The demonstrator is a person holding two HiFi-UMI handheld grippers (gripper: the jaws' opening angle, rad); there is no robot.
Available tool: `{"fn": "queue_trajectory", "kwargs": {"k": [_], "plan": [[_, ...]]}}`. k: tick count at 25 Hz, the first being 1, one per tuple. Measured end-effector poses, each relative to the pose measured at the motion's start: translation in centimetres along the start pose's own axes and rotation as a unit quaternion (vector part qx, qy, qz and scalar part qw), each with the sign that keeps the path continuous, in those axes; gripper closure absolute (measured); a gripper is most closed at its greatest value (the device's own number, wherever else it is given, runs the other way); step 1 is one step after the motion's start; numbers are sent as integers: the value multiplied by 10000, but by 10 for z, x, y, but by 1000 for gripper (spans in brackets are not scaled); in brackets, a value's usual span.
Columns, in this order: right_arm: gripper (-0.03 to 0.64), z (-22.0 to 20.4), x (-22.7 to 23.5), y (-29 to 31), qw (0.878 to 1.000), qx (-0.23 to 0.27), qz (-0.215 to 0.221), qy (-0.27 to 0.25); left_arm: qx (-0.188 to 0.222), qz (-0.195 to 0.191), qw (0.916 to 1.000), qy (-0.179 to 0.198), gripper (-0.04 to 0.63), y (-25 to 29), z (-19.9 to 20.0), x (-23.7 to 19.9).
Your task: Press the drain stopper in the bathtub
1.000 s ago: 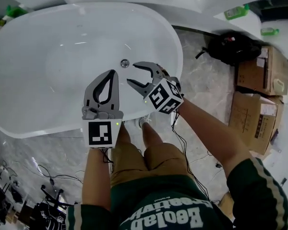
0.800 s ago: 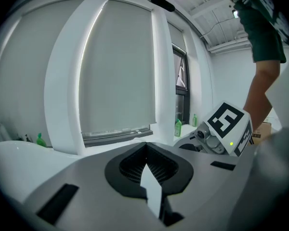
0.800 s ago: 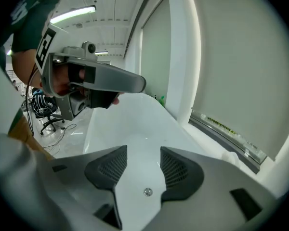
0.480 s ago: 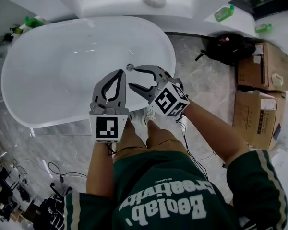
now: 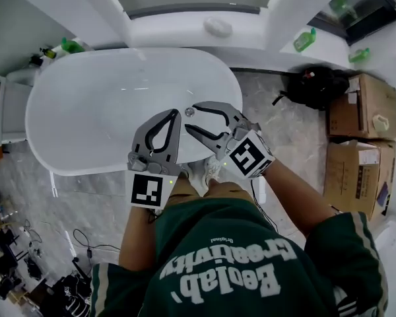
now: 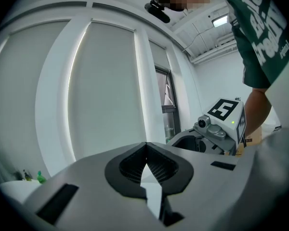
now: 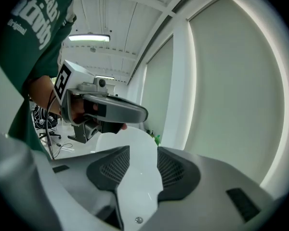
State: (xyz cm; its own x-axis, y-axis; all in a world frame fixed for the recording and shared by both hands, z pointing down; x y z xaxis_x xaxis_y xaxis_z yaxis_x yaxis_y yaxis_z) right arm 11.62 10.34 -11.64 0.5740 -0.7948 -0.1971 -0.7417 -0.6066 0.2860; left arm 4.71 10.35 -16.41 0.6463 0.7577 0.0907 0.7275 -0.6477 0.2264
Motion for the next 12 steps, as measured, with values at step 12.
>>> {"fn": "queue_trajectory", "kwargs": {"k": [12], "plan": [[512,70,-1,-49,9966,784,-234,103,295,-167,9993,168,591,-23,53,11]]}}
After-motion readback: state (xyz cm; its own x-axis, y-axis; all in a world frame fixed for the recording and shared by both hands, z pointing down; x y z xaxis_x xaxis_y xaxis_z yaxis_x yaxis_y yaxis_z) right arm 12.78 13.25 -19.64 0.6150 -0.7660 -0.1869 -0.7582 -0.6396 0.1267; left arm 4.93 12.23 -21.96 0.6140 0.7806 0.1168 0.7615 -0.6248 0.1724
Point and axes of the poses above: the fingertips, and each gripper's own axes: y forward along the fingers, x to its right, z out of its top, the point moved 4 cm from there along -y, backward along the fingers, and after that the axes turned 7 degrees about -z, right-handed, at the moved point
